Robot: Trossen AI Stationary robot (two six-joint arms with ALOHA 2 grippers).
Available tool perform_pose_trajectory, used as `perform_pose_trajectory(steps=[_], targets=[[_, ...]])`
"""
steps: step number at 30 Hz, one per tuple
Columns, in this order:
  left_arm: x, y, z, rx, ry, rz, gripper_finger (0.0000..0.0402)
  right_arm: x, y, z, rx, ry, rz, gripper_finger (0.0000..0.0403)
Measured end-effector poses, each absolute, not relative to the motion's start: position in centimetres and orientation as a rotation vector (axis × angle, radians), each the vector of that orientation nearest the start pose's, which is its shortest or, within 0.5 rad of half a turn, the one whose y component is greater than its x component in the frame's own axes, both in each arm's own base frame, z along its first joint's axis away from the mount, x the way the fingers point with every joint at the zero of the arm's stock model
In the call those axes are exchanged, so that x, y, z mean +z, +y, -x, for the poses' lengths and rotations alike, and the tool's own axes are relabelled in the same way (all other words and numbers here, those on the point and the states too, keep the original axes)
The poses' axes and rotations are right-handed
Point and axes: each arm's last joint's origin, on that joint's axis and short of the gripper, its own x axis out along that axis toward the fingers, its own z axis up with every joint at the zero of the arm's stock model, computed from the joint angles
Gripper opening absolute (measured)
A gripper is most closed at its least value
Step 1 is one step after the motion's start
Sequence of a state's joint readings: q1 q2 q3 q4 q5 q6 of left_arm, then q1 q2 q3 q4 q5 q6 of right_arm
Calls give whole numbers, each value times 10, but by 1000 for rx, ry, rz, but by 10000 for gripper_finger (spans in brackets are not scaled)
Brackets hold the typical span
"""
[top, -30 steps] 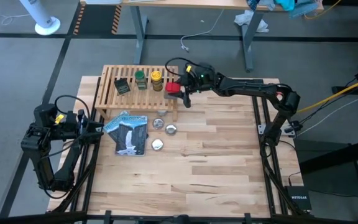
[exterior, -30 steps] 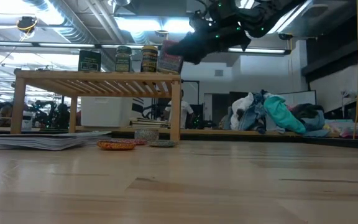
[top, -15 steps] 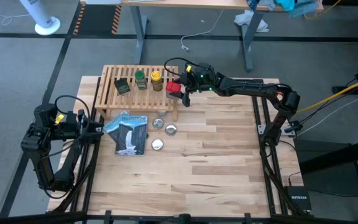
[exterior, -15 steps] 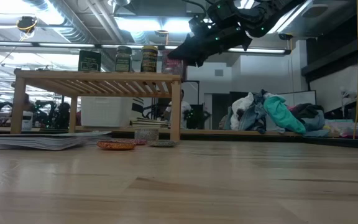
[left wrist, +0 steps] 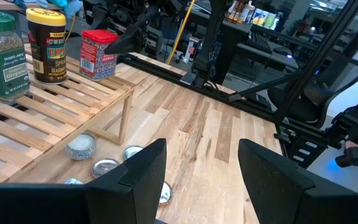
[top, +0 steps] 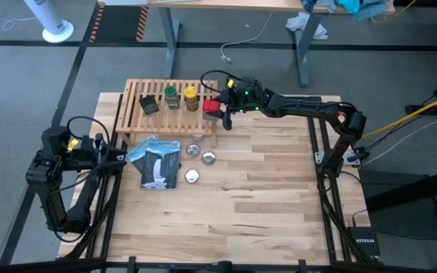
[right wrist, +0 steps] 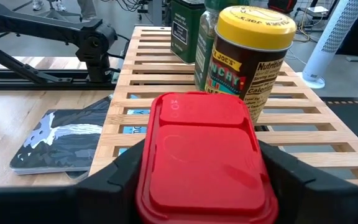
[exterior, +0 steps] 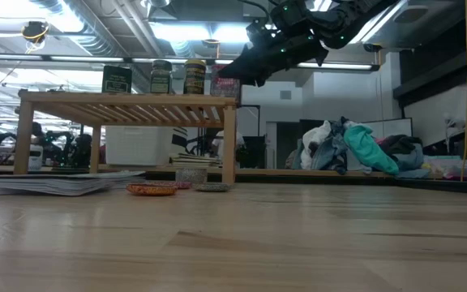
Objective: Shelf spices
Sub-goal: Put the red seasoning can on the shelf
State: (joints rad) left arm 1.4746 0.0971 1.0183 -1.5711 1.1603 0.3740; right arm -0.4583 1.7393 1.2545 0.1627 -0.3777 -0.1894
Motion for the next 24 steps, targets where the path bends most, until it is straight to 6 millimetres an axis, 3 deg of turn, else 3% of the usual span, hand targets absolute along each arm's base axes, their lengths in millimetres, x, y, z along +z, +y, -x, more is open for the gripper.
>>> perform_pose_trajectory(steps=[17,24], targets=[[313,-81,-19,263,214,260,194,280,-157,-369,-34,229,95,221],[312,-81,-19,262,214,258,194,270,-160,-373,-41,254,80,224]])
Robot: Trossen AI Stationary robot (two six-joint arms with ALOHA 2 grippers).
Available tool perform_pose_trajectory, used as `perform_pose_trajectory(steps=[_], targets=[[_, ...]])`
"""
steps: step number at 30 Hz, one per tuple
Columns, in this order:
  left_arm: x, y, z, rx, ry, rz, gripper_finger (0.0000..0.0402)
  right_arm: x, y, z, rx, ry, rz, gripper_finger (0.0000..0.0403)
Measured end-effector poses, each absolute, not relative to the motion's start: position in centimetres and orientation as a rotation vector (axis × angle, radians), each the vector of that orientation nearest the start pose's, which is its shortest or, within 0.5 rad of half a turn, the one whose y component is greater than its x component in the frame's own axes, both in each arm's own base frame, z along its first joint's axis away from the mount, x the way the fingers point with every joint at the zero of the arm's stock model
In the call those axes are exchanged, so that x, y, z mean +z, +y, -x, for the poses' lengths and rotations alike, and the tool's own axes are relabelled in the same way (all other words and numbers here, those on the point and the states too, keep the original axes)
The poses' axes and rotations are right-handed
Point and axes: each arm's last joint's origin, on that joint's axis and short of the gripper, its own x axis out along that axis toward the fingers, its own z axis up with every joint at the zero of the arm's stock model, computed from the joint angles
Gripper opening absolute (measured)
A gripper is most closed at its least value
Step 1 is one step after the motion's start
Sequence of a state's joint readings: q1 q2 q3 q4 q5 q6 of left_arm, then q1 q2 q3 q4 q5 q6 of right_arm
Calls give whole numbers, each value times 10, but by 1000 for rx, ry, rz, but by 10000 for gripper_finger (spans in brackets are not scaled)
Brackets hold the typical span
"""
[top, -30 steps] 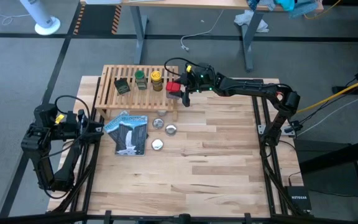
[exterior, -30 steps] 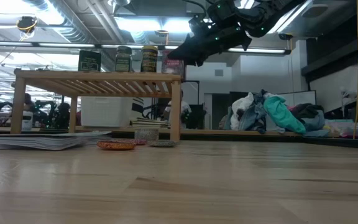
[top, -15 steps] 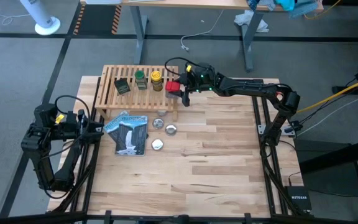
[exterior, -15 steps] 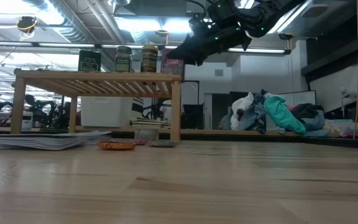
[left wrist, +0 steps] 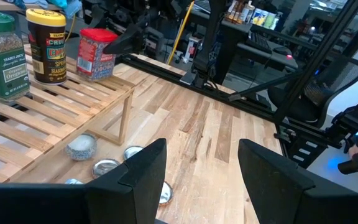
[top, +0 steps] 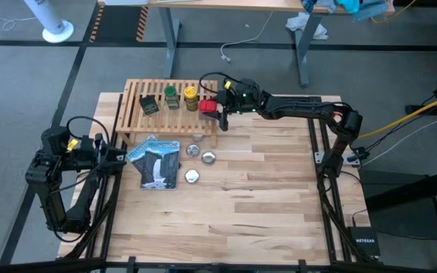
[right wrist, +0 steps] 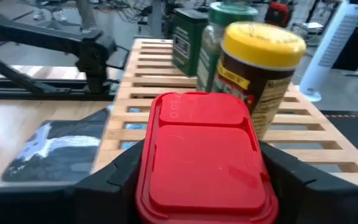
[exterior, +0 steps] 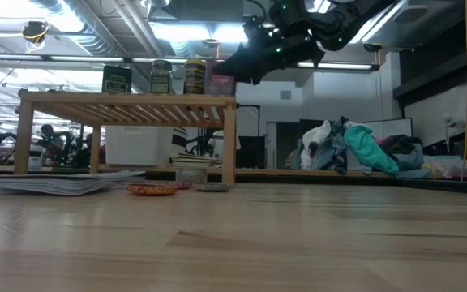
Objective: Shelf spices
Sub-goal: Put the red seasoning can on the shelf
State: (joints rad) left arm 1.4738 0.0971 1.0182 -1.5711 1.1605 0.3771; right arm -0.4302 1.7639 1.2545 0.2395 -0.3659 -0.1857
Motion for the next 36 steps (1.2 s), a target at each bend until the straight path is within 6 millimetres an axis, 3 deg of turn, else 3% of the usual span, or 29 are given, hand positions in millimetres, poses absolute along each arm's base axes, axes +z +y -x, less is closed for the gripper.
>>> perform_pose_trajectory(steps=[10,27,31,36], targets=[[313,-81,-19,262,214,259,194,254,-162,-384,-28,229,88,242],[313,-81,-19,262,214,258,194,258,-162,-384,-26,226,89,254],[313,-81,-19,262,214,260,194,267,-160,-379,-30,224,90,254],[313,-81,-19,262,214,260,194,294,-155,-366,-40,178,111,254]])
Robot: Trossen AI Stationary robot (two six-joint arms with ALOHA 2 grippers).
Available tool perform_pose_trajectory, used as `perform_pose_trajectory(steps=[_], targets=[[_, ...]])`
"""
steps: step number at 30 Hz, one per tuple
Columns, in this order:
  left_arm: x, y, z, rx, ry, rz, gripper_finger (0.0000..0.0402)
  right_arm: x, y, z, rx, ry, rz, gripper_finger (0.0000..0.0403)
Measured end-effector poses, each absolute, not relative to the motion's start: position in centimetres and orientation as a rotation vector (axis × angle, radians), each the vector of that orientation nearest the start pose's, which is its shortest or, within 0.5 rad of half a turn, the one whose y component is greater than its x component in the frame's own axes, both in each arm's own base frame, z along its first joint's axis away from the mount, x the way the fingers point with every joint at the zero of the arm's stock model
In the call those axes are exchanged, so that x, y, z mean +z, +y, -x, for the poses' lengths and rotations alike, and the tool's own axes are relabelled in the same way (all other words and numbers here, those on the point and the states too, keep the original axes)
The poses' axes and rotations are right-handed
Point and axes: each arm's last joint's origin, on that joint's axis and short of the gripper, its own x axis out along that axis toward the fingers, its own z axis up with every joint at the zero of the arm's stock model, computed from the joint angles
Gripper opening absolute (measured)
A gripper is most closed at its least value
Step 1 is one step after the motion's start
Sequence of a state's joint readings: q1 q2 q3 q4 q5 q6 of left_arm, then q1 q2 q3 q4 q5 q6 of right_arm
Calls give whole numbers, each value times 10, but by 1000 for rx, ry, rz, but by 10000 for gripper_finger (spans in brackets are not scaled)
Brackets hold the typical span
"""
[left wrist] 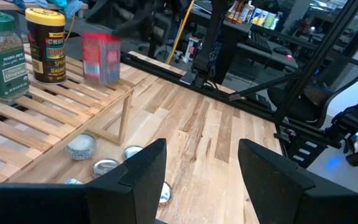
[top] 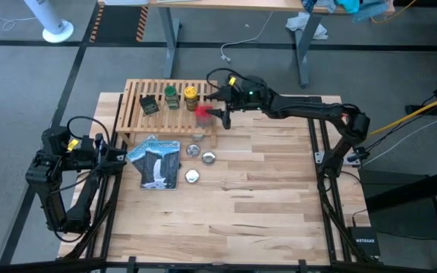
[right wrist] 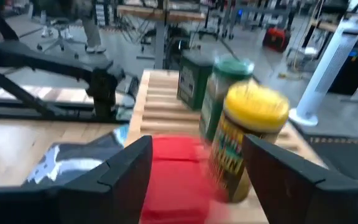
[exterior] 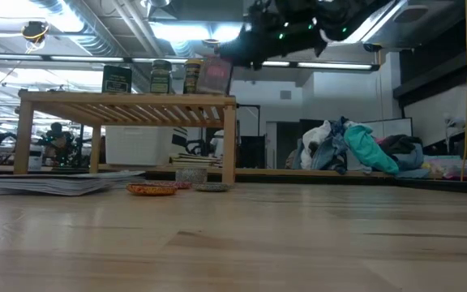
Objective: Shelf spices
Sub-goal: Put the red seasoning can on the shelf, then return to Home Position
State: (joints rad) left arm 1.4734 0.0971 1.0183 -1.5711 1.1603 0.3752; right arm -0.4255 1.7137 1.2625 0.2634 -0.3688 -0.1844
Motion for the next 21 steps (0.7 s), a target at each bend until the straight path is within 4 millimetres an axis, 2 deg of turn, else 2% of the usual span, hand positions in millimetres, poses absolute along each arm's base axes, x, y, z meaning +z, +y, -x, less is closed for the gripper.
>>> perform_pose_trajectory(steps=[8,17,21], targets=[[313,-81,-19,263,214,260,194,335,-145,-344,-67,87,156,254],[312,-81,-19,264,213,269,194,343,-142,-333,-128,126,150,254],[314,-80,-19,272,200,289,194,356,-137,-321,-144,129,151,254]])
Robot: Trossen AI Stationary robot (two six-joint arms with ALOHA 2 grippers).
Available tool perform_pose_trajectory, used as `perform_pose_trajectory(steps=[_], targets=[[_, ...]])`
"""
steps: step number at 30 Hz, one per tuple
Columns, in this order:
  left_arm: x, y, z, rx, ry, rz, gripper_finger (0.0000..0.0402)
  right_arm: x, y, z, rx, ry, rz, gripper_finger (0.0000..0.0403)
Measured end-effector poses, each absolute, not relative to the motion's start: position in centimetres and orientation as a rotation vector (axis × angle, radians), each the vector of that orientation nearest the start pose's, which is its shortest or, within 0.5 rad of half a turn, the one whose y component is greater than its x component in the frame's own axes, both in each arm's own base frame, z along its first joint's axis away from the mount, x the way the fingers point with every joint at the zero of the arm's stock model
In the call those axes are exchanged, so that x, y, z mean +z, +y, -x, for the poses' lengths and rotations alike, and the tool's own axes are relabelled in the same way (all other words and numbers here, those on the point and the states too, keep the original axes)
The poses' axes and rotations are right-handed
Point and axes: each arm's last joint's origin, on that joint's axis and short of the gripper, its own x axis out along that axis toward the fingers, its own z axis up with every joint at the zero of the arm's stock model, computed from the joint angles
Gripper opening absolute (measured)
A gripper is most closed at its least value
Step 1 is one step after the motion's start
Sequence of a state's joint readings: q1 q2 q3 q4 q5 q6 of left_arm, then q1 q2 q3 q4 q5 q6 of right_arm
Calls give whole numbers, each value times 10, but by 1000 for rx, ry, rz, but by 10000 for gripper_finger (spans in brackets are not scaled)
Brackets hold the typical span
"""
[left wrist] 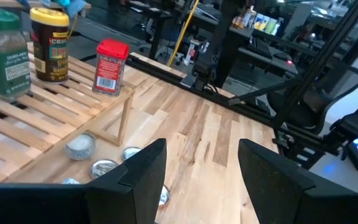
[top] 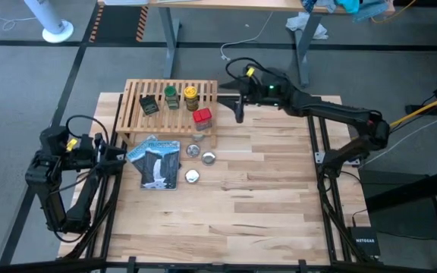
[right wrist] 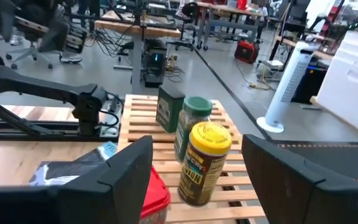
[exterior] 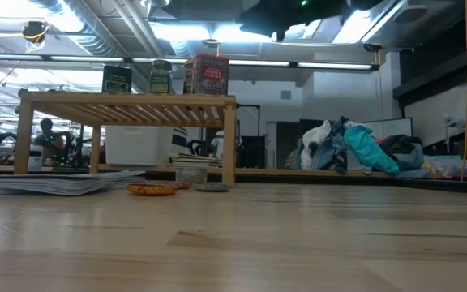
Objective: Shelf spices
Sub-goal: Return to Home Position
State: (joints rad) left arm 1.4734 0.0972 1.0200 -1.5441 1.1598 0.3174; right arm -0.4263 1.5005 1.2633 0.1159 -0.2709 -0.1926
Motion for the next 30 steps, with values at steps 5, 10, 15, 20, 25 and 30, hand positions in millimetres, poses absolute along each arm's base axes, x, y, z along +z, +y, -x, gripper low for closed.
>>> perform_pose_trajectory(steps=[5,10,15,20,25,30], targets=[[332,-84,-18,286,172,292,194,384,-123,-291,-144,106,159,254],[362,-100,-14,264,149,231,194,403,-106,-255,-108,146,141,254],[381,-134,-10,205,85,238,194,410,-88,-224,20,211,93,254],[385,-174,-10,82,35,170,193,415,-69,-203,112,241,66,254],[386,-197,-9,90,19,82,166,427,-54,-181,98,201,56,254],[389,-197,-5,71,12,76,124,437,-46,-158,90,148,43,254]])
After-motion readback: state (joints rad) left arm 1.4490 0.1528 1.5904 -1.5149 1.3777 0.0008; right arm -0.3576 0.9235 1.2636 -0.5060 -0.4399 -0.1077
